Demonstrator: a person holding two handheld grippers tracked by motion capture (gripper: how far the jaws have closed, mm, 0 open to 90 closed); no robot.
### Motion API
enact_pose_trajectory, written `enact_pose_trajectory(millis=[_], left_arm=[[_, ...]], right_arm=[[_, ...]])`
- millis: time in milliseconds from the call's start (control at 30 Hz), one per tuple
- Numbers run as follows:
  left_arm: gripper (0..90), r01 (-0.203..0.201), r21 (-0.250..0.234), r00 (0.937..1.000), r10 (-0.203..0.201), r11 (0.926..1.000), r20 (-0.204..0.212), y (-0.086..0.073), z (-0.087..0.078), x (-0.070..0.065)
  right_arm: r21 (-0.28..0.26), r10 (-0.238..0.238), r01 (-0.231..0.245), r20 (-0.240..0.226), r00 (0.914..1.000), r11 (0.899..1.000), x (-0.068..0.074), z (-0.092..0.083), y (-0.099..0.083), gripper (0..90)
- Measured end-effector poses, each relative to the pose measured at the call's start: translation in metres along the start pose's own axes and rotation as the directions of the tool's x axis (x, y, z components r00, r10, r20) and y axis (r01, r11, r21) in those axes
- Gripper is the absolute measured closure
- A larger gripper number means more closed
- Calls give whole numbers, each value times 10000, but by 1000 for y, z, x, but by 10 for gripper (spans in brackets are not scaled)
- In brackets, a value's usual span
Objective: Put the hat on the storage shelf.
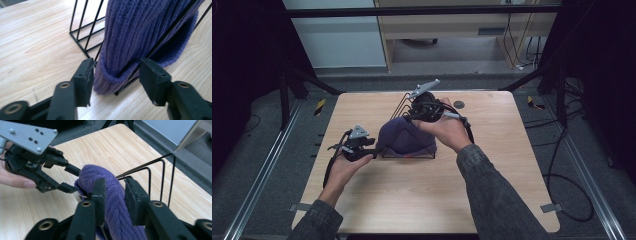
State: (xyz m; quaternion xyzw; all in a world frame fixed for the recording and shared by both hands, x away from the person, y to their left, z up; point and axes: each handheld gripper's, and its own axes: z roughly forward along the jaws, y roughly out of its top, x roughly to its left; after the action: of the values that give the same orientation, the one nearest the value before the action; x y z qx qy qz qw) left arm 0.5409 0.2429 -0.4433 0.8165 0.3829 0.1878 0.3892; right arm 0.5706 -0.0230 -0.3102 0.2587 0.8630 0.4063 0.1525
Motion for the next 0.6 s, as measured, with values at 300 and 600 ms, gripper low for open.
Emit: enact_pose_trajectory(millis=[300, 600], left_arm=[[202, 802, 223, 9949, -787, 9965, -625, -19, -4, 10], [78, 867, 860, 9923, -783, 9925, -959, -35, 4, 13]], right_arm=[[-259, 267, -260, 285, 9992, 9993, -4, -14, -5, 574], [-463, 579, -554, 533, 9969, 9974, -10, -30, -18, 466]])
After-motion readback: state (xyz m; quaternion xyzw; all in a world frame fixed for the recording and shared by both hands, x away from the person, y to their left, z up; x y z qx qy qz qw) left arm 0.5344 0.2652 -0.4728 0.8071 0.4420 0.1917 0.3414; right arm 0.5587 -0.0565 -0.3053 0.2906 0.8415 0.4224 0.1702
